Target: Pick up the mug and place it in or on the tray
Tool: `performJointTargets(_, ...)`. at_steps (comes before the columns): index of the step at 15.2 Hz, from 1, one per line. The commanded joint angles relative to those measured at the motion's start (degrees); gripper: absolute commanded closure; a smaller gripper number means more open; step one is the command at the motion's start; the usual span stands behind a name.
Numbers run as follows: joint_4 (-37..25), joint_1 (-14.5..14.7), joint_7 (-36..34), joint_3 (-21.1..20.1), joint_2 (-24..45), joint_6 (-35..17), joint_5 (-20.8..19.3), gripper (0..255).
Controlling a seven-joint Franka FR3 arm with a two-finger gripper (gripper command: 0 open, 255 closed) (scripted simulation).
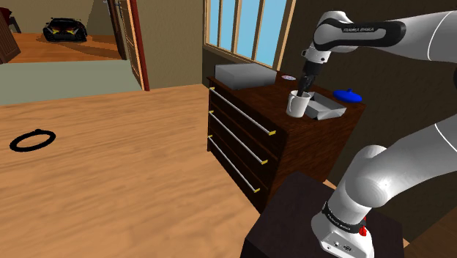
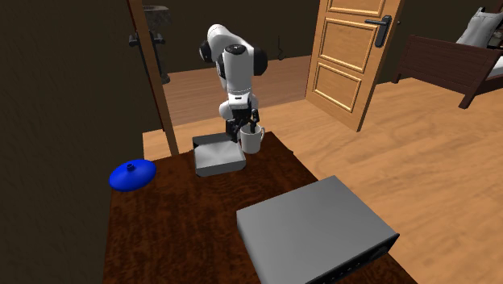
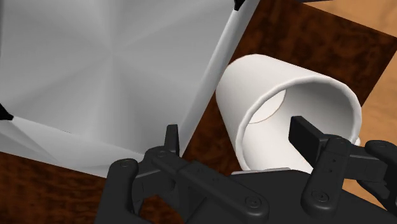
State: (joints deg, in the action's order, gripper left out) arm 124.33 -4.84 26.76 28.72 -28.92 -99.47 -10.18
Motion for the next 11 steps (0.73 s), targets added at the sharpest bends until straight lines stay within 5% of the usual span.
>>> performJointTargets(1, 1.06, -0.07, -0.04, 0.11, -0.09, -1.0, -0.11, 0)
performJointTargets(8, 1.04, -0.06, -0.04, 0.11, -0.08, -0.99, -0.11, 0)
performJointTargets(9, 1.04, -0.06, -0.04, 0.11, -0.08, -0.99, -0.11, 255)
performJointTargets(11, 1.04, -0.06, -0.04, 0.11, -0.08, -0.99, -0.11, 255)
